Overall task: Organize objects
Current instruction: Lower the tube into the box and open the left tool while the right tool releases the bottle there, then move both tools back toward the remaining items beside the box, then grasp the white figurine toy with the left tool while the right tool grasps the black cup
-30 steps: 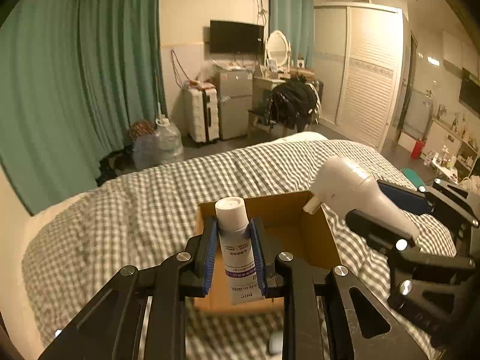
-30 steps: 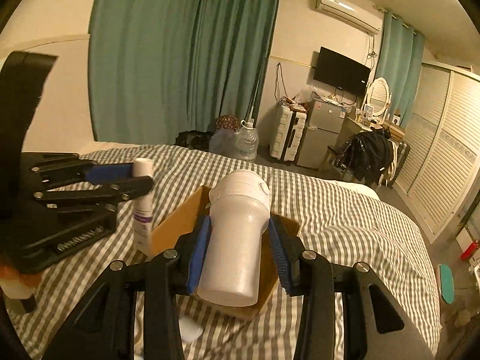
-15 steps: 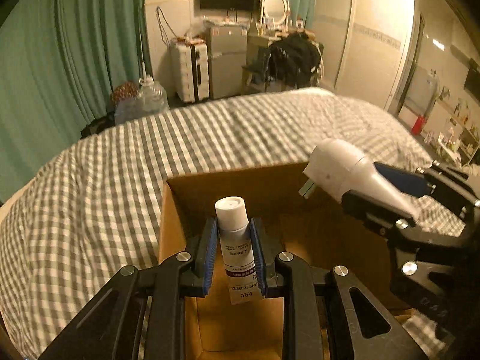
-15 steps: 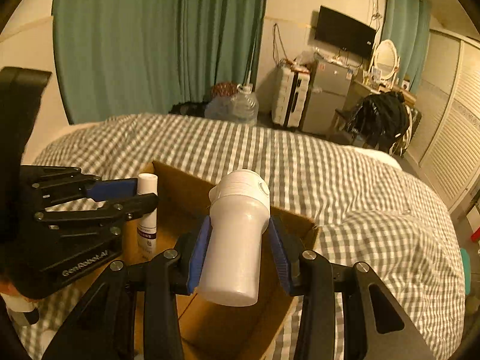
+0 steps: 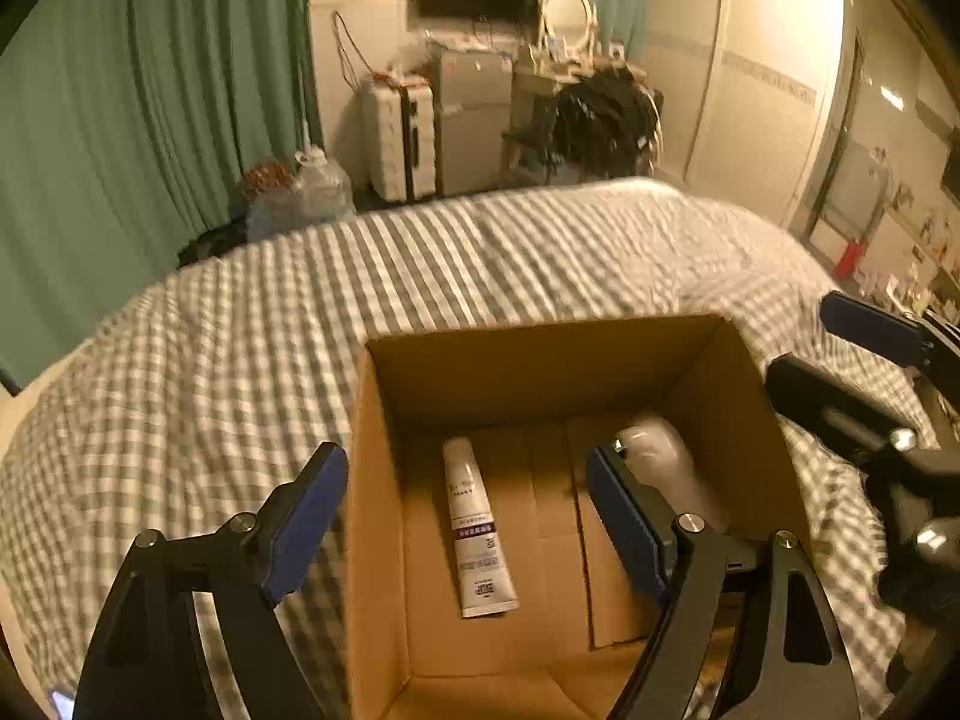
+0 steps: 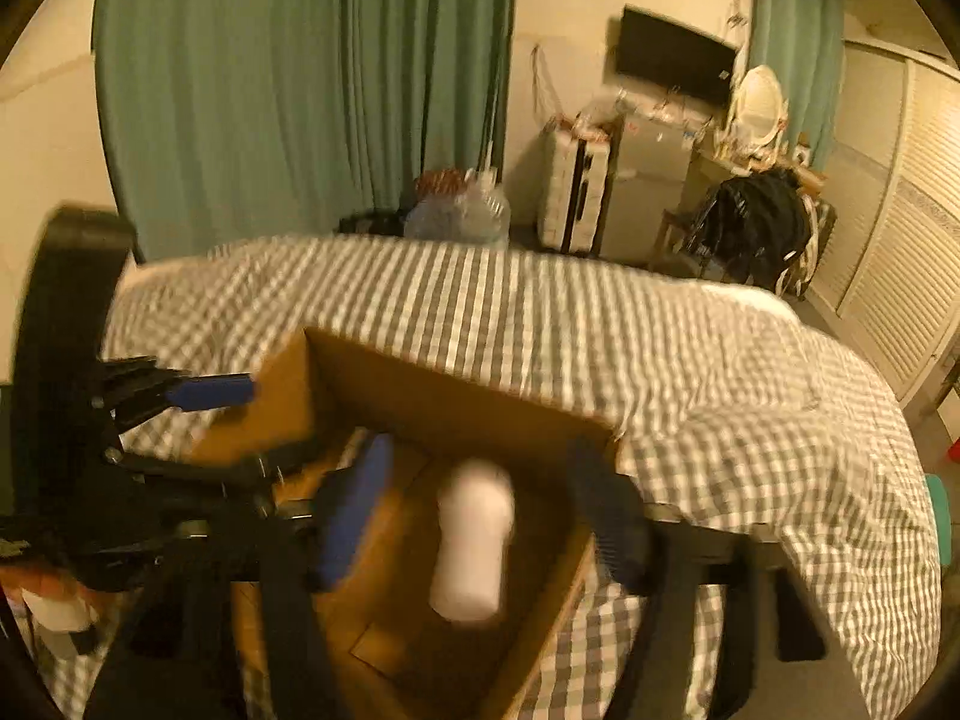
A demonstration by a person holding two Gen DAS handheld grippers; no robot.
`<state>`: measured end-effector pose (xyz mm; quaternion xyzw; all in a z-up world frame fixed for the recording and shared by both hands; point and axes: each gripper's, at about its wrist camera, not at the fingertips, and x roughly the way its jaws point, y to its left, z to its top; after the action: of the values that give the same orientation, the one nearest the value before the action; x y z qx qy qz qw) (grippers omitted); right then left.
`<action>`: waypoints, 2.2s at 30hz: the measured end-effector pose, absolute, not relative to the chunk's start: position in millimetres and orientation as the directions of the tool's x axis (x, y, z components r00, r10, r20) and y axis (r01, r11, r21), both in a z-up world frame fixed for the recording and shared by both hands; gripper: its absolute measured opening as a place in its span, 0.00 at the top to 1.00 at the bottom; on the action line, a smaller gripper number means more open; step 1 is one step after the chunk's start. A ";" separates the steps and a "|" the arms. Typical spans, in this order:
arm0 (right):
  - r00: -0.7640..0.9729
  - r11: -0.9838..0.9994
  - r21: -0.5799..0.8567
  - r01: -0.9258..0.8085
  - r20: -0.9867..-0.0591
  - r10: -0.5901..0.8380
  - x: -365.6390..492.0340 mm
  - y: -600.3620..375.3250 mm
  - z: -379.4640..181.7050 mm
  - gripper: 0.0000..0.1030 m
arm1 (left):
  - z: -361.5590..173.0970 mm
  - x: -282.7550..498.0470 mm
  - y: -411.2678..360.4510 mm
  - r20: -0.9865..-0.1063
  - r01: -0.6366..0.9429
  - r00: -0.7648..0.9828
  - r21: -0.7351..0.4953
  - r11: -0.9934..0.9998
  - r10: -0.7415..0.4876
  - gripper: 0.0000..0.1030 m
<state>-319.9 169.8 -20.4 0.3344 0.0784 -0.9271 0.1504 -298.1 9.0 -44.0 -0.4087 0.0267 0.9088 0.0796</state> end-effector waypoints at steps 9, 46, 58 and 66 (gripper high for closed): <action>-0.844 -0.959 -0.091 0.268 -0.502 -0.188 -244.8 183.1 81.1 0.15 | 54.3 -221.5 -4.4 -0.649 -0.143 -0.754 0.009 -0.990 0.103 0.16; -0.628 -0.917 -0.074 0.392 -0.750 -0.208 -41.8 150.9 -66.0 0.05 | -92.6 2.6 -45.3 -0.742 0.035 -0.665 0.082 -0.996 -0.084 0.01; -0.431 -0.848 -0.065 0.526 -0.880 -0.201 -49.0 113.5 -142.4 0.31 | -109.4 4.9 -44.9 -0.783 0.006 -0.620 0.058 -0.998 -0.049 0.01; -0.461 -0.837 -0.066 0.543 -0.856 -0.232 -39.8 117.5 -134.1 0.46 | -104.0 8.4 -38.4 -0.796 -0.018 -0.605 0.027 -0.999 -0.010 0.01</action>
<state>-39.8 117.5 -134.1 0.4646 0.1674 -0.8382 0.2314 8.4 -38.4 -104.0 -0.4446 0.0162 0.8956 0.0023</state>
